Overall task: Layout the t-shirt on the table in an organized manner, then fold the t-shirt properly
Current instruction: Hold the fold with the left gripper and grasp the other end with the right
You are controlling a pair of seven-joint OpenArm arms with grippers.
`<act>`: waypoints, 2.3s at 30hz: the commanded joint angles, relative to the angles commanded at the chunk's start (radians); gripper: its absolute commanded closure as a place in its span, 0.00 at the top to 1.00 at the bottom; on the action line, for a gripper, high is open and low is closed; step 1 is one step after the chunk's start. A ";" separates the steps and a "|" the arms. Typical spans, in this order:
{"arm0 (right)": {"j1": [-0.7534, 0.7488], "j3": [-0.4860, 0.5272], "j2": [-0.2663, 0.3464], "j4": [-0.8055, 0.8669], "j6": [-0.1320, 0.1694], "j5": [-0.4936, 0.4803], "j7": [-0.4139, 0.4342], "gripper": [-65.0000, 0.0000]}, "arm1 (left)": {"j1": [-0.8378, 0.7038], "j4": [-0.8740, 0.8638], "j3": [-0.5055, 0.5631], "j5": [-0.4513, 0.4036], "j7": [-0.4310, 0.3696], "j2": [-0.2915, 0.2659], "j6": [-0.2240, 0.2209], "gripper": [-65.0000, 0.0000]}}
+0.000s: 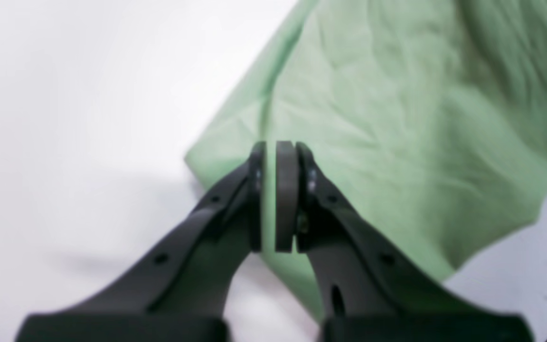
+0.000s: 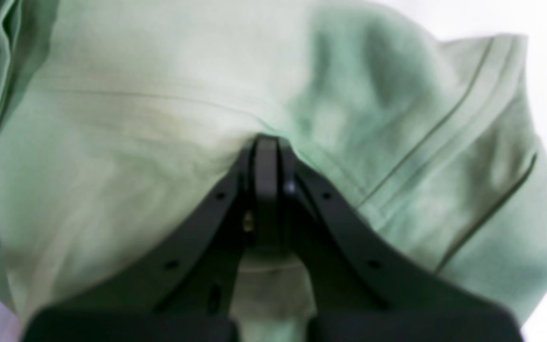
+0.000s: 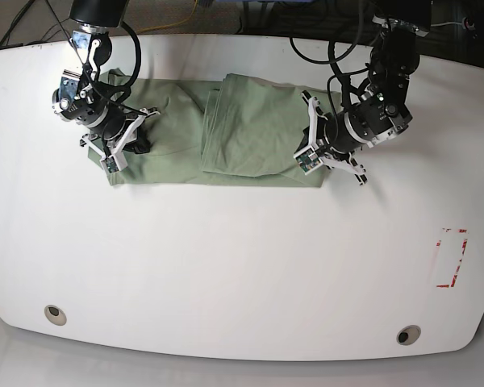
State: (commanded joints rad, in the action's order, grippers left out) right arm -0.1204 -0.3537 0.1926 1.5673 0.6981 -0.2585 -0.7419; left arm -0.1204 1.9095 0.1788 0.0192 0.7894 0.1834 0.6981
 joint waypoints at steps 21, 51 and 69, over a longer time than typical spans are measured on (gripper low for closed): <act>0.011 -0.005 -0.014 0.110 0.000 -0.011 -0.032 0.01 | -0.012 -0.307 -0.006 -0.103 -0.101 0.002 0.000 0.04; 0.100 -0.635 -0.146 0.198 0.000 -0.361 -0.419 0.86 | -0.020 -0.310 -0.008 -0.101 -0.106 0.002 0.000 0.04; 0.037 -0.671 -0.020 -0.072 0.000 -0.526 -0.419 0.86 | -0.017 -0.310 -0.008 -0.101 -0.106 0.002 0.000 0.04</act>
State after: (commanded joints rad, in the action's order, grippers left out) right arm -0.0836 -1.0242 0.1726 1.4952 0.6981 -0.7848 -1.1607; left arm -0.1373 1.5996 0.1711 -0.0821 0.6836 0.1849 0.6981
